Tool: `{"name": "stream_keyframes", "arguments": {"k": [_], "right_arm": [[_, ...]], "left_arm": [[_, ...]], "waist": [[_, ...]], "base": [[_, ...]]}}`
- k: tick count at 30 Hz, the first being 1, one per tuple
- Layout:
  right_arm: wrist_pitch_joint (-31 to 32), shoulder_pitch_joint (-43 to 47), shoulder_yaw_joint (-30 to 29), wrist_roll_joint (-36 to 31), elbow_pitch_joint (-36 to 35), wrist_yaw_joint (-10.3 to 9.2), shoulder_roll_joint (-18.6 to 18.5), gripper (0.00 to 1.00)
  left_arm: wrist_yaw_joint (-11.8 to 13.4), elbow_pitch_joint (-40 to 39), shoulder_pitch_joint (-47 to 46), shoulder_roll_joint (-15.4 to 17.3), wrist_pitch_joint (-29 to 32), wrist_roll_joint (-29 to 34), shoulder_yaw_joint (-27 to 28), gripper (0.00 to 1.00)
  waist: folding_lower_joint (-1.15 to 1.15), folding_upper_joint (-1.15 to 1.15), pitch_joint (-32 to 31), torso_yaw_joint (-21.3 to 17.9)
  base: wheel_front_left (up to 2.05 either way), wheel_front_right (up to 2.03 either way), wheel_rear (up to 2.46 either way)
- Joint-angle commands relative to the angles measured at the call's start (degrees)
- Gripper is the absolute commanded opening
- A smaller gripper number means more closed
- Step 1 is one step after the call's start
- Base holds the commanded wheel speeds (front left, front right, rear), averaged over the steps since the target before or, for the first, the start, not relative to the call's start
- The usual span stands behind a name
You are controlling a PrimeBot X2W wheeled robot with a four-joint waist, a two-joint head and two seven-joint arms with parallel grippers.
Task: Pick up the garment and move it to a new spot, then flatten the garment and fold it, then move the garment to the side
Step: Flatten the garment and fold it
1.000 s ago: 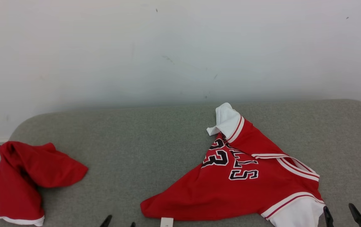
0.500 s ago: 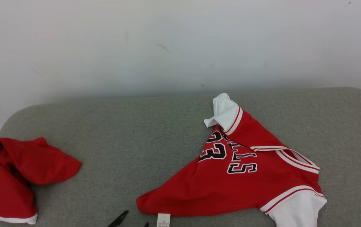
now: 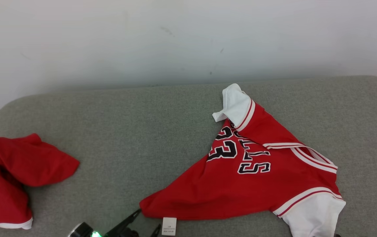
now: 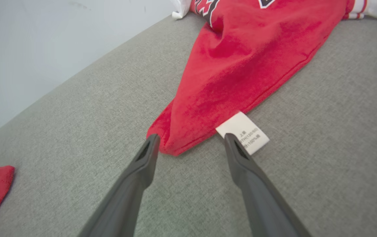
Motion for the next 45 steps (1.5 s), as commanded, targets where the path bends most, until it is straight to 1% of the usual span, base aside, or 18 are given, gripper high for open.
{"name": "stream_keyframes", "arguments": {"k": [1,11,24,30,40,41,42,43,44,45], "right_arm": [[-0.8,-1.4,0.1,-0.2,0.9,-0.12,0.2,1.0],[-2.4,-3.6,0.3,-0.1,5.0,-0.12,0.4,1.0],[-4.1,-5.5,1.0,0.5,6.5,-0.12,0.7,1.0],[-4.2,-6.2,1.1,0.7,7.5,-0.13,0.8,1.0],[-3.7,-9.2,3.3,1.4,10.1,-0.12,1.5,1.0],[-3.8,-9.5,3.4,1.5,10.4,-0.12,1.5,0.83],[-3.8,-9.8,3.6,1.6,10.7,-0.12,1.5,0.62],[-3.8,-10.0,3.7,1.7,10.9,-0.12,1.5,0.49],[-3.8,-10.3,3.8,1.8,11.2,-0.12,1.6,0.48],[-3.8,-10.3,3.9,1.9,11.5,-0.12,1.6,0.52]], "left_arm": [[0.0,0.6,-1.4,0.6,-0.8,0.4,-0.3,1.0],[0.1,2.7,-4.0,1.2,-1.7,0.2,-1.7,1.0],[-0.1,5.8,-6.8,2.6,-1.8,1.2,-3.9,1.0],[0.1,7.4,-9.8,2.1,-1.9,1.3,-4.6,1.0],[0.2,9.7,-12.5,0.5,-2.0,-0.1,-6.3,1.0],[0.2,9.7,-12.6,0.4,-2.1,-0.2,-6.4,1.0],[0.3,9.8,-12.8,0.2,-2.1,-0.5,-6.5,1.0],[0.3,9.8,-12.9,0.1,-2.1,-0.6,-6.7,0.92],[0.4,9.7,-13.1,-0.1,-2.2,-0.8,-6.9,0.89],[0.5,9.5,-13.2,-0.2,-2.2,-0.9,-7.0,0.93]], "waist": [[0.0,0.0,0.7,0.1],[0.0,0.0,2.0,0.5],[0.0,0.0,3.5,-0.1],[0.0,0.0,5.7,-0.1],[0.0,0.0,9.1,-0.1],[0.0,0.0,9.3,0.0],[0.0,0.0,9.4,0.0],[0.0,0.0,9.4,0.1],[0.0,0.0,9.4,0.1],[0.0,0.0,9.3,0.1]], "base": [[0.0,0.0,0.0],[0.0,0.0,0.0],[0.0,0.0,0.0],[0.0,0.0,0.0],[0.0,0.0,0.0],[0.0,0.0,0.0],[0.0,0.0,0.0],[0.0,0.0,0.0],[0.0,0.0,0.0],[0.0,0.0,0.0]]}}
